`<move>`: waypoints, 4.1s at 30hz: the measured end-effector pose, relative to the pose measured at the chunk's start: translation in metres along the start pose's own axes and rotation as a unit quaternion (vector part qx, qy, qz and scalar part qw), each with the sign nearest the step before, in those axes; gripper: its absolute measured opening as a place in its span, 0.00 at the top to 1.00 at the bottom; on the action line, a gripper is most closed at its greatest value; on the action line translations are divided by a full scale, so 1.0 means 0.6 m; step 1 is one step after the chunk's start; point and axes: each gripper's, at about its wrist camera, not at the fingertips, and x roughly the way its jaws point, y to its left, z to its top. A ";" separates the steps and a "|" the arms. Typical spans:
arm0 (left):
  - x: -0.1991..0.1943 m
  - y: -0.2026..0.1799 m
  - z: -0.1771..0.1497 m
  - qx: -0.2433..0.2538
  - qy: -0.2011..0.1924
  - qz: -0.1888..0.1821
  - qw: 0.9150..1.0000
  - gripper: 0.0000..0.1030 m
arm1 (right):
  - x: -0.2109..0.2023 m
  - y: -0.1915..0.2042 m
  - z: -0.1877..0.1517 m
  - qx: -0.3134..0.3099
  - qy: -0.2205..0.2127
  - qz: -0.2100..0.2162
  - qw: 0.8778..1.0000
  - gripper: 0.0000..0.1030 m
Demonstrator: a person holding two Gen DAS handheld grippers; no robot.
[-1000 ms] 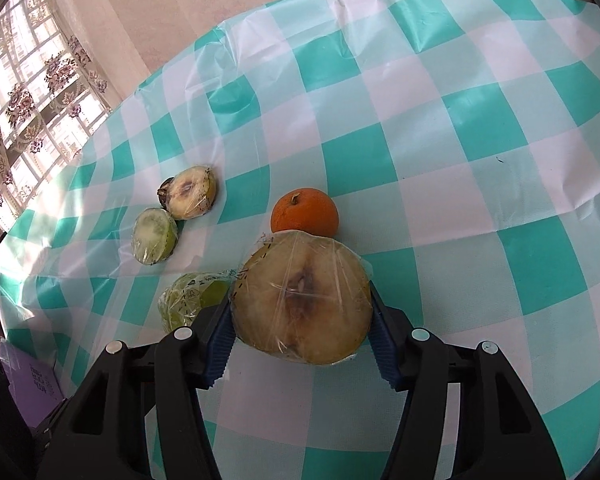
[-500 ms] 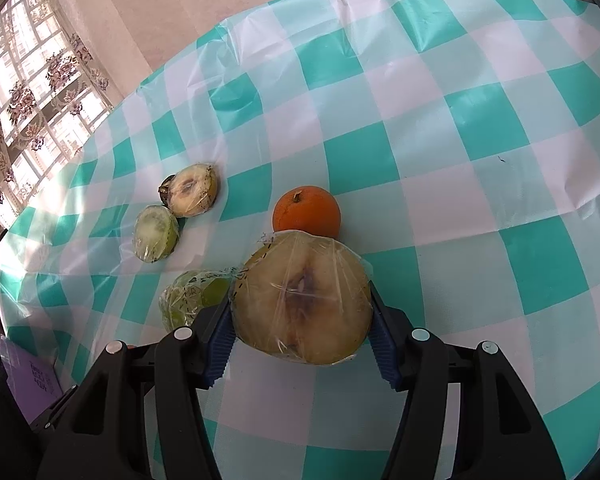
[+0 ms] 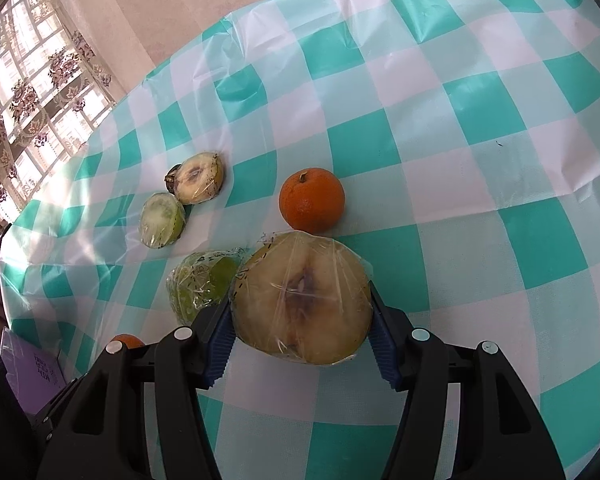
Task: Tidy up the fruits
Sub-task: 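Carry the orange with the left gripper while the right gripper carries the wrapped fruit to the box, then open the left gripper to drop the orange while the right gripper releases the wrapped fruit in the box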
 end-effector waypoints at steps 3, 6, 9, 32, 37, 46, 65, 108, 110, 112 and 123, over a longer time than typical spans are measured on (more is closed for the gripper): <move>-0.019 0.002 -0.018 -0.002 -0.006 -0.002 1.000 0.62 | -0.017 0.001 -0.019 0.002 -0.001 0.004 1.000 0.44; -0.044 0.006 -0.041 -0.006 -0.012 -0.009 1.000 0.62 | -0.036 0.002 -0.041 0.001 -0.002 0.005 1.000 0.44; -0.072 0.007 -0.068 -0.006 -0.018 -0.017 1.000 0.62 | -0.054 0.006 -0.066 -0.005 0.002 0.007 1.000 0.44; -0.219 0.047 -0.192 -0.006 -0.071 -0.061 0.996 0.62 | -0.163 0.042 -0.195 -0.051 0.000 0.031 0.998 0.44; -0.239 0.054 -0.208 -0.005 -0.075 -0.048 0.996 0.62 | -0.174 0.048 -0.203 -0.056 -0.008 0.042 0.998 0.44; -0.394 0.060 -0.207 0.025 -0.169 0.001 0.985 0.62 | -0.189 0.048 -0.209 -0.053 -0.027 0.050 0.997 0.44; -0.546 0.314 -0.186 -0.050 -0.150 0.200 0.967 0.61 | -0.187 0.095 -0.217 -0.071 -0.025 0.063 0.995 0.44; -0.467 0.425 -0.233 -0.065 -0.013 0.243 0.968 0.55 | -0.137 0.632 -0.388 -0.504 0.119 0.015 0.856 0.44; -0.466 0.429 -0.233 -0.065 -0.010 0.242 0.968 0.54 | -0.139 0.632 -0.388 -0.503 0.122 0.013 0.856 0.43; -0.467 0.428 -0.233 -0.065 -0.007 0.239 0.969 0.50 | -0.138 0.631 -0.385 -0.500 0.124 0.012 0.857 0.43; -0.484 0.439 -0.231 -0.086 -0.023 0.234 0.968 0.13 | -0.144 0.619 -0.368 -0.481 0.090 0.005 0.872 0.27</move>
